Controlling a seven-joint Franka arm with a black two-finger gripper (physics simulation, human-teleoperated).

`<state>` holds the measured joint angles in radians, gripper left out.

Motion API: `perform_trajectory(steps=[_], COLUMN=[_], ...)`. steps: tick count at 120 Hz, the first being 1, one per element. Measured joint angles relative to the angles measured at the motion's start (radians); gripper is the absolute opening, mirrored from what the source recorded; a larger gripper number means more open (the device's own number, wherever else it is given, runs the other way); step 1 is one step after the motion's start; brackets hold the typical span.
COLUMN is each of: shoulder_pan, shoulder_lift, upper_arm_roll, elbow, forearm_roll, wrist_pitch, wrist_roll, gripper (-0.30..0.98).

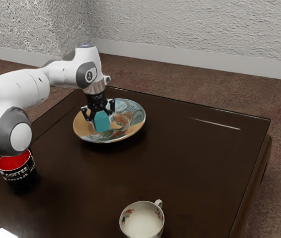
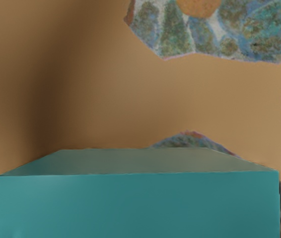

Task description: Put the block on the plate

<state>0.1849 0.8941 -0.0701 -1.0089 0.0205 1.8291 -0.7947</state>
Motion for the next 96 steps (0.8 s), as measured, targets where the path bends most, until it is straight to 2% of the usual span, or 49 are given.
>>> perform_trajectory(steps=[24, 44, 57, 66, 72, 75, 85, 96], shoulder_pan=[-0.001, -0.017, -0.056, -0.120, -0.174, -0.221, -0.317, -0.386], shoulder_lift=[-0.003, -0.090, -0.352, -0.531, -0.661, -0.719, -0.846, -0.887], upper_arm_roll=[0.000, -0.002, -0.037, -0.056, -0.041, -0.002, 0.070, 0.110], elbow=[0.003, -0.025, -0.290, -0.372, -0.443, -0.484, -0.553, -0.588], forearm_roll=[-0.011, -0.013, -0.013, -0.013, -0.014, -0.014, -0.015, -0.014], wrist_pitch=[-0.041, -0.057, -0.061, -0.117, -0.164, -0.185, -0.248, -0.288], wrist_roll=[0.061, 0.095, 0.112, 0.130, 0.150, 0.164, 0.226, 0.300], gripper=[0.56, 0.63, 0.65, 0.66, 0.67, 0.67, 0.67, 0.68])
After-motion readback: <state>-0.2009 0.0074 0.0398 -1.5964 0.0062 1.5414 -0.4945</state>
